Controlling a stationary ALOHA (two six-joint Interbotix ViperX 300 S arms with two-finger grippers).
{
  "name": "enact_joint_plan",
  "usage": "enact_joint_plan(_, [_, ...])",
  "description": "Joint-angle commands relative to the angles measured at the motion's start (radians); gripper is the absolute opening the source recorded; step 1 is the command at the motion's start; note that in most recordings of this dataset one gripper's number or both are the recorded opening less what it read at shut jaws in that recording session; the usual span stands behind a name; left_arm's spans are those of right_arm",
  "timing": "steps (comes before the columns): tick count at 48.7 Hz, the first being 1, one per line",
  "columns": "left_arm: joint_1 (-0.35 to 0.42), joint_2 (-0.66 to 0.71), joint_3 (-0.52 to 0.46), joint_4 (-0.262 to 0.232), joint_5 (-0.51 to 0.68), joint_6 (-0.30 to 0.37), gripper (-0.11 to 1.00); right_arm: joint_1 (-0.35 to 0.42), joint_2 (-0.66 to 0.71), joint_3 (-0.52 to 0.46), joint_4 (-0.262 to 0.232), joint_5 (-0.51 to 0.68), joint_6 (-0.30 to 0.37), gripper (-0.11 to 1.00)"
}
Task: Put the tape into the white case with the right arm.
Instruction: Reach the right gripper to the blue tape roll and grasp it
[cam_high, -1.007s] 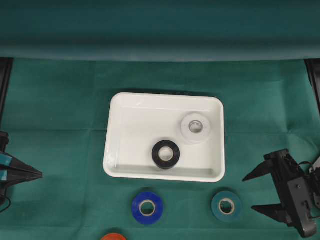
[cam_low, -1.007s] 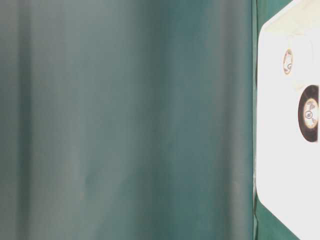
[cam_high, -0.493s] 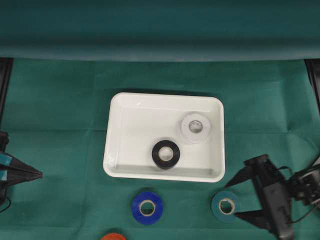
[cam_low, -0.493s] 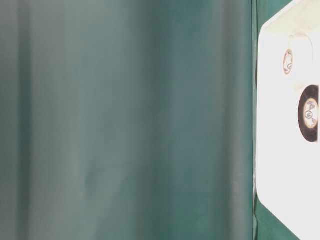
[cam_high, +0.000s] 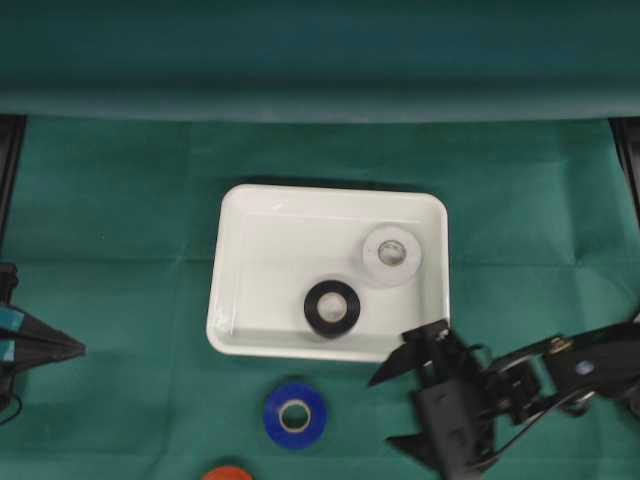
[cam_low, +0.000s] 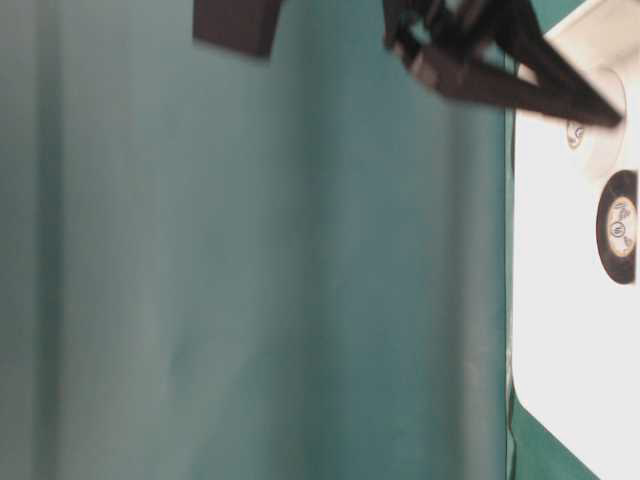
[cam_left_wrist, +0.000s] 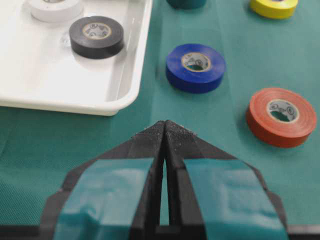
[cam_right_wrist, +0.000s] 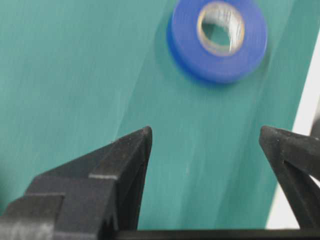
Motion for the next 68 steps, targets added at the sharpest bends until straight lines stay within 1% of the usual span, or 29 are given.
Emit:
enact_joint_plan(1, [0.003,0.008,-0.009,-0.002,-0.008,-0.002,0.00,0.002,0.029,-0.071,-0.002,-0.005,-0.003,0.73])
enact_joint_plan(17, [0.003,0.008,-0.009,-0.002,-0.009,-0.002,0.00,0.002,0.160,-0.222,-0.003,-0.005,-0.005,0.73])
enact_joint_plan(25, [0.003,0.008,-0.009,-0.002,-0.011,-0.002,0.00,0.002,0.193,-0.265,-0.003,-0.005,-0.005,0.73])
enact_joint_plan(32, [0.003,0.008,-0.009,-0.002,-0.011,-0.002,0.00,0.002,0.209,-0.281,-0.003,-0.005,-0.003,0.73])
enact_joint_plan(51, [0.003,0.008,-0.009,-0.002,-0.011,-0.002,0.00,0.005,0.235,-0.285,-0.003,-0.006,0.003,0.73])
enact_joint_plan(68, [0.003,0.008,-0.009,-0.002,-0.011,-0.002,0.00,0.009,0.291,-0.295,-0.003,-0.011,0.005,0.73])
